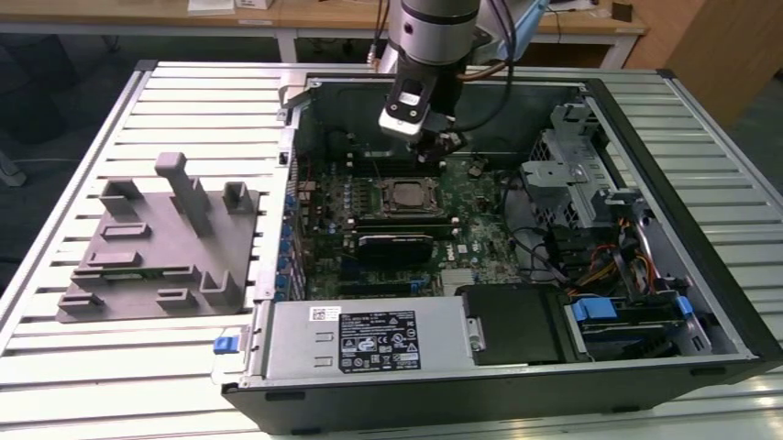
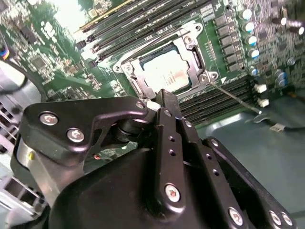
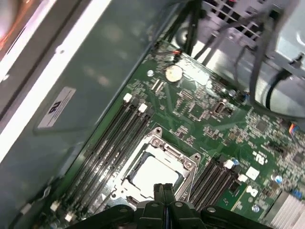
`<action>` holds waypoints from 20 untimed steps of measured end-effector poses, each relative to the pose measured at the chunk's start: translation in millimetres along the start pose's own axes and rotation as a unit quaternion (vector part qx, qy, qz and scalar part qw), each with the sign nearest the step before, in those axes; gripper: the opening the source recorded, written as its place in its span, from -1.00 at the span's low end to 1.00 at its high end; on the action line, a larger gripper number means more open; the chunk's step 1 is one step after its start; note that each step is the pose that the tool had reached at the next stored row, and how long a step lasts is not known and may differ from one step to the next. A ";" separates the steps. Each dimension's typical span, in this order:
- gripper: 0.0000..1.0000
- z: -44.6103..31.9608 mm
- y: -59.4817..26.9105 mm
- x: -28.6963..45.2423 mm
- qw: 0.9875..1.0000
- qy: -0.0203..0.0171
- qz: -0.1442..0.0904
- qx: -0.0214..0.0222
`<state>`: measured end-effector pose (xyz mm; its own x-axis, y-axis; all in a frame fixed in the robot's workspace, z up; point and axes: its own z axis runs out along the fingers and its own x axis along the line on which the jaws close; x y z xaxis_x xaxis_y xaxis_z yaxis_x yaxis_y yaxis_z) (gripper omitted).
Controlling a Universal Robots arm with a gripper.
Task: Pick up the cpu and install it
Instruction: 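Install the first cpu locking lever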
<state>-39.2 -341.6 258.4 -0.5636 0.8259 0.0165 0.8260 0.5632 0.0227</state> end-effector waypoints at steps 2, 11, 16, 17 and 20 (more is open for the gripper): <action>-0.79 0.1 0.0 0.0 1.000 0.000 -0.018 0.000; -0.79 0.7 0.0 0.0 0.995 0.002 -0.100 0.002; -0.79 1.0 0.0 0.0 0.988 0.003 -0.154 0.003; -0.79 1.1 0.0 0.0 0.987 0.004 -0.163 0.003; -0.79 1.1 0.0 0.0 0.983 0.004 -0.186 0.003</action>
<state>-39.2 -341.6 257.4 -0.8261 0.5632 0.0164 0.5635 0.8258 0.0227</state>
